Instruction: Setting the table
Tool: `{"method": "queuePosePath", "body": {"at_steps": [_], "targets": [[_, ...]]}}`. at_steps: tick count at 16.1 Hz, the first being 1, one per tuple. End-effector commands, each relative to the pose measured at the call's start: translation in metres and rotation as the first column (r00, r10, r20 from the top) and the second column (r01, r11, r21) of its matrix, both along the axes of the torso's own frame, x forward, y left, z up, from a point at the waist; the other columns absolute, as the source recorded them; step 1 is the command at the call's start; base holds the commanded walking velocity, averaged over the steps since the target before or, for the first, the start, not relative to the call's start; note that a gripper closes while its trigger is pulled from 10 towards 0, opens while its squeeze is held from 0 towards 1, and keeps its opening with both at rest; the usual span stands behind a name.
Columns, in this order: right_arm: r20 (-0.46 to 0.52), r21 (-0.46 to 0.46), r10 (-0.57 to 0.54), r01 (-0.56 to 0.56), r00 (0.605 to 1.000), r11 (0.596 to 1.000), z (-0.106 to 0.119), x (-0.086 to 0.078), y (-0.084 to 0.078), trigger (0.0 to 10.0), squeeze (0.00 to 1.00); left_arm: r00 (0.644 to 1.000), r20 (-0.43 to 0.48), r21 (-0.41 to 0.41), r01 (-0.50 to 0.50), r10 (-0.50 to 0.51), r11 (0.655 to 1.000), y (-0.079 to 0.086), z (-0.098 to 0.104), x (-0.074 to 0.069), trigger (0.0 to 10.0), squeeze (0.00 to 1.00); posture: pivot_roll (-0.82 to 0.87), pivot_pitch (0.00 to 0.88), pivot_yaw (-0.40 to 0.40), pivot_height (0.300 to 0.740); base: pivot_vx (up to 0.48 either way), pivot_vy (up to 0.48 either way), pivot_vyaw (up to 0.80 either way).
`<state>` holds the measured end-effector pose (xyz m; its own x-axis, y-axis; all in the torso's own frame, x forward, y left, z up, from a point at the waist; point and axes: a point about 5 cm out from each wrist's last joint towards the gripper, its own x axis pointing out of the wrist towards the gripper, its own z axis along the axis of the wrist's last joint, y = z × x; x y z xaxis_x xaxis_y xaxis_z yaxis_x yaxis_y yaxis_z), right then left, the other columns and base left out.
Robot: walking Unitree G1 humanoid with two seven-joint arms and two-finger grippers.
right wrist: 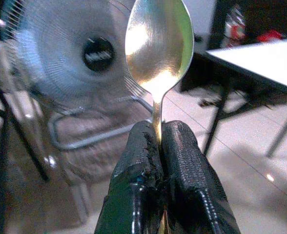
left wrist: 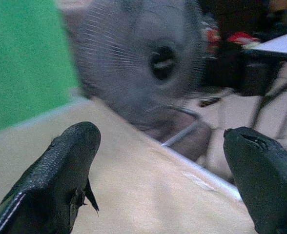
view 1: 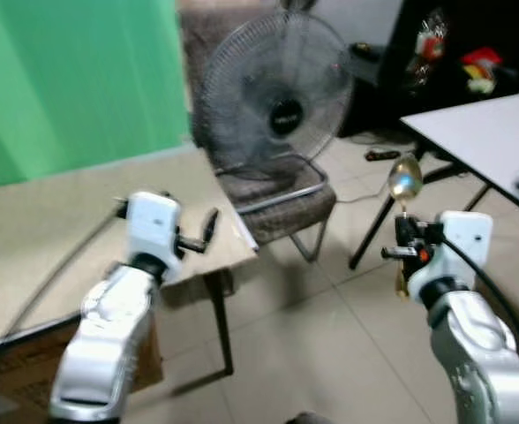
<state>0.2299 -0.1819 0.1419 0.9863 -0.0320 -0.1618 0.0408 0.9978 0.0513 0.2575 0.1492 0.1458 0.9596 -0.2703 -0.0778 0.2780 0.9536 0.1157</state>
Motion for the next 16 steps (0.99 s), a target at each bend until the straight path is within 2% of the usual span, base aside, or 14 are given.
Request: {"method": "queuePosePath", "body": {"at_steps": [1, 7, 10, 16], "targets": [[0.008, -0.002, -0.009, 0.009, 1.000, 1.000, 0.0031, 0.0016, 0.0003, 10.0, 0.00, 0.999, 0.031, 0.016, -0.019, 0.018, 1.000, 0.0056, 0.0075, 0.0018, 10.0, 0.00, 0.09, 0.000, -0.022, 0.740, 0.000, 0.000, -0.80], [-0.001, -0.012, -0.033, 0.033, 0.999, 0.999, 0.0046, 0.0008, -0.0027, 10.0, 0.00, 0.999, 0.037, -0.009, -0.018, 0.018, 1.000, 0.0022, 0.0085, 0.0055, 10.0, 0.00, 0.07, 0.000, -0.021, 0.740, 0.000, 0.000, -0.80], [-0.008, -0.021, -0.055, 0.055, 0.998, 0.998, 0.0058, 0.0012, -0.0054, 10.0, 0.00, 0.999, 0.051, -0.009, -0.013, 0.013, 1.000, 0.0017, 0.0093, 0.0063, 10.0, 0.00, 0.07, 0.000, -0.024, 0.740, 0.000, 0.000, 0.00], [-0.014, -0.031, -0.067, 0.066, 0.998, 0.997, 0.0076, 0.0028, -0.0072, 10.0, 0.00, 0.998, 0.061, -0.024, 0.001, 0.000, 1.000, -0.0007, 0.0097, 0.0049, 10.0, 0.00, 0.07, 0.000, -0.029, 0.740, 0.000, 0.000, -0.80]]}}
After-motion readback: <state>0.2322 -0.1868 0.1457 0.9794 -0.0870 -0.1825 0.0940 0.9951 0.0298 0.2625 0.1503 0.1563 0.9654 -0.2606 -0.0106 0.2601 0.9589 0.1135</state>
